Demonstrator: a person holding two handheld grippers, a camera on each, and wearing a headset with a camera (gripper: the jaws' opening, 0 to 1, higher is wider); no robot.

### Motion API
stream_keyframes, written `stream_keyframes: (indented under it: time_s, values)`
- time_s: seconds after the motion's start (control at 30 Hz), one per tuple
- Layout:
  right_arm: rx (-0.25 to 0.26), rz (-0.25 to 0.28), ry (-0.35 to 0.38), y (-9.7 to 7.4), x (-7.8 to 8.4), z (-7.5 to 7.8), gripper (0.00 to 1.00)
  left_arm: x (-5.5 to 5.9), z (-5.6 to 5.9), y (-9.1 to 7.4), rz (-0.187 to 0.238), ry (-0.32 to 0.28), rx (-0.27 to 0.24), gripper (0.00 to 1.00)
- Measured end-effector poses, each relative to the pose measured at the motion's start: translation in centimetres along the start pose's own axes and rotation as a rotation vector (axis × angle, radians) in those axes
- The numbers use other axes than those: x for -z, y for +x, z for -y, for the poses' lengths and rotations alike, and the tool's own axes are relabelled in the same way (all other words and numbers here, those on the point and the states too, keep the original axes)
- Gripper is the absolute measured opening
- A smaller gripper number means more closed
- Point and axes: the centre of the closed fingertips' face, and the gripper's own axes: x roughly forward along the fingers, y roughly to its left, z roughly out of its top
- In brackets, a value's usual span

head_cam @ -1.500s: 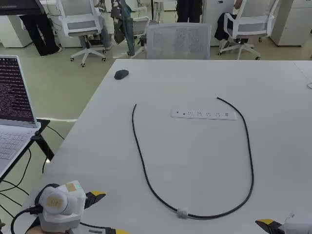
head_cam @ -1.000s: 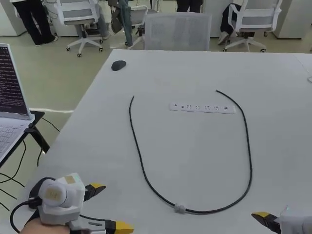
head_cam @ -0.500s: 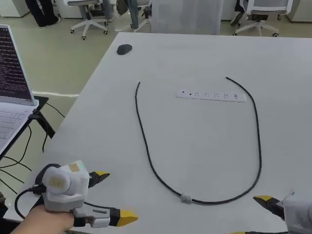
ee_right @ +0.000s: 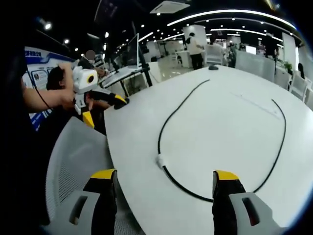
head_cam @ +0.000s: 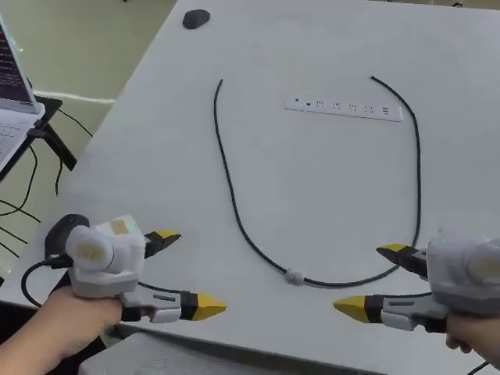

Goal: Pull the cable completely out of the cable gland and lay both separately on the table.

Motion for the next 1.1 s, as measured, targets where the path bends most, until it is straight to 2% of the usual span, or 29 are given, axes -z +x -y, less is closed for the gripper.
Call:
stream_keyframes:
  time_s: [0.13, 0.23, 0.27, 0.33, 0.5, 0.7, 0.9, 1.1]
  values:
    - [-0.004, -0.029, -0.019, 0.8, -0.1, 0.2, 0.76, 0.3, -0.1, 0.3, -0.006, -0.002, 0.01, 0.93]
    - [-0.011, -0.075, -0.028, 1.6, 0.3, 0.4, 0.7, 0.5, -0.5, 0.5, -0.005, -0.016, 0.012, 0.92]
    - [-0.006, -0.082, -0.038, 1.9, 0.3, 0.5, 0.7, 0.2, -0.7, 0.5, 0.019, -0.039, 0.005, 0.91]
    - [-0.019, -0.097, -0.04, 2.3, 0.3, 0.4, 0.69, 0.1, -0.7, 0.7, 0.026, -0.052, 0.014, 0.92]
    - [-0.034, -0.138, -0.05, 3.7, 0.0, 0.4, 0.62, 0.8, -0.9, 1.2, -0.006, -0.036, 0.035, 0.92]
    - [-0.044, -0.181, -0.079, 5.2, -0.1, 0.2, 0.57, 0.5, -1.3, 1.2, 0.002, -0.039, 0.041, 0.93]
    - [-0.052, -0.255, -0.127, 6.7, 1.0, -0.1, 0.5, 1.9, -1.9, 1.3, -0.043, -0.028, 0.032, 0.93]
    - [-0.07, -0.318, -0.157, 8.3, 2.1, -0.2, 0.42, 2.6, -2.3, 1.0, -0.067, -0.018, 0.035, 0.94]
